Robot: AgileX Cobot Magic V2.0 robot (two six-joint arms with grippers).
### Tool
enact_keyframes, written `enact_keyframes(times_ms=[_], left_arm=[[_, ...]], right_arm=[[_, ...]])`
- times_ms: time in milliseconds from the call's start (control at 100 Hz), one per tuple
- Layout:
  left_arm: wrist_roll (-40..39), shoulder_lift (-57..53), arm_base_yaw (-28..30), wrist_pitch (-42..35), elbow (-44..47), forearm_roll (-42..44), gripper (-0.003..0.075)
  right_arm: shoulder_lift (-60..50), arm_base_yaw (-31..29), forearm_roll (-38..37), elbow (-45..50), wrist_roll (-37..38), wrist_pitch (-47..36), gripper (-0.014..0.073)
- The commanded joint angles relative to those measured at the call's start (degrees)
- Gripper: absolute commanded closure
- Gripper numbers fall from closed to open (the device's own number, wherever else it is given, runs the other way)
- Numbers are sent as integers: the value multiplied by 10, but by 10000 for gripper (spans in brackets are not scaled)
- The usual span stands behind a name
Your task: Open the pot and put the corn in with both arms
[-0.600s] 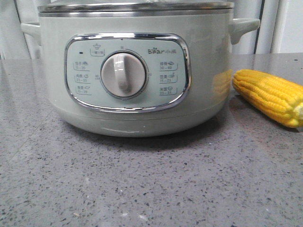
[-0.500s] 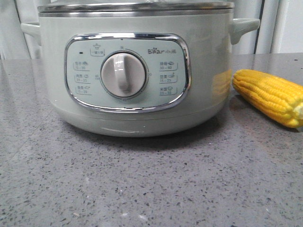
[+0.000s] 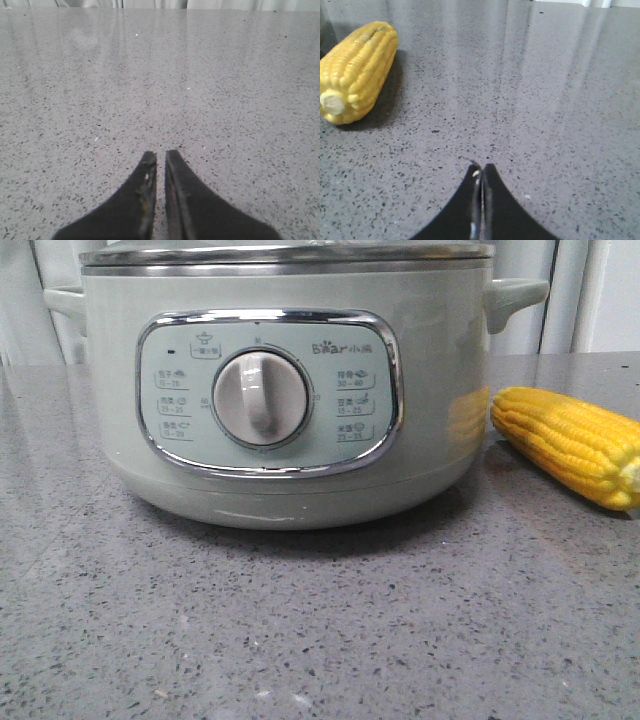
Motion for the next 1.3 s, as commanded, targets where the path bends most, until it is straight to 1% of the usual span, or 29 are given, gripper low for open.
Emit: enact_keyframes(times_ms=[0, 320, 570, 690, 950, 1050, 1170, 1290], left_arm=[[-6, -17, -4, -58, 12, -5, 741], [-6, -17, -4, -61, 12, -5, 741], [-6, -17, -4, -128, 12, -5, 741], [-6, -17, -4, -176, 12, -7, 741], [-6, -17, -4, -180, 12, -6, 741], [-6, -17, -4, -182, 12, -6, 741], [-6, -17, -4, -207, 12, -6, 741], [-6, -17, -4, -230, 12, -6, 741]], right_arm=[[-13, -4, -15, 11, 1, -12, 657], [-13, -4, -15, 11, 1, -21, 657], [-13, -4, -15, 11, 1, -84, 657], [-13, -4, 16, 11, 2, -118, 657], [-13, -4, 15, 11, 2, -126, 657], [-13, -4, 15, 11, 2, -157, 657], [-13, -4, 15, 10, 2, -199, 657], [-13, -4, 16, 10, 2, -215, 657]])
